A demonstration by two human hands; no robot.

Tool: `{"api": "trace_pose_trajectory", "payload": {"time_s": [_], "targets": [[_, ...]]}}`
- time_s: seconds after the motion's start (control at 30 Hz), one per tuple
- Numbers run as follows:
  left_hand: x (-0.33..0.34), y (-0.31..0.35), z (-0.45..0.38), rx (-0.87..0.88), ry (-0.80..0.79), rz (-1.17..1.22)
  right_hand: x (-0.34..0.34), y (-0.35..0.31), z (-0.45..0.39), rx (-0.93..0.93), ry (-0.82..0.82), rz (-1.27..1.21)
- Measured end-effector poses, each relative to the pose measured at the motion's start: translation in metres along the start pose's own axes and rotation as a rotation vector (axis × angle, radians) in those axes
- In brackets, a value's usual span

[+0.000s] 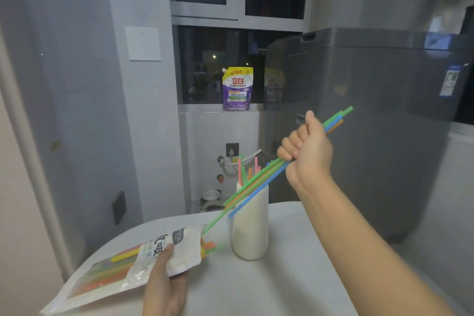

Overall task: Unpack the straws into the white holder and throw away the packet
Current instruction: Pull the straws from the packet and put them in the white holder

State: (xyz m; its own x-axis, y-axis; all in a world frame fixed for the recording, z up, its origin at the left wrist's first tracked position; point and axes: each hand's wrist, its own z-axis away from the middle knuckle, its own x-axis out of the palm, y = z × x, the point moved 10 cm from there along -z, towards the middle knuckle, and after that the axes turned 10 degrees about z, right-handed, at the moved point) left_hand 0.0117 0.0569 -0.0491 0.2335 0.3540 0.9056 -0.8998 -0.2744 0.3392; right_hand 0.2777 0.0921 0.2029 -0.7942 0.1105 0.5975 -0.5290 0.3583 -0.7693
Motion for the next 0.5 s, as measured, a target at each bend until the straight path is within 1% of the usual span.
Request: {"api": "trace_pose_trajectory", "payload": {"time_s": [0.27, 0.5], "targets": [[0.0, -0.003, 0.002, 0.002, 0.014, -0.019, 0.03, -0.071, -0.009, -0.185, 0.041, 0.184], [-0.001, -0.002, 0.004, -0.011, 0.023, -0.025, 0.05, -0.097, -0.012, -0.286, 0.053, 0.305]]}}
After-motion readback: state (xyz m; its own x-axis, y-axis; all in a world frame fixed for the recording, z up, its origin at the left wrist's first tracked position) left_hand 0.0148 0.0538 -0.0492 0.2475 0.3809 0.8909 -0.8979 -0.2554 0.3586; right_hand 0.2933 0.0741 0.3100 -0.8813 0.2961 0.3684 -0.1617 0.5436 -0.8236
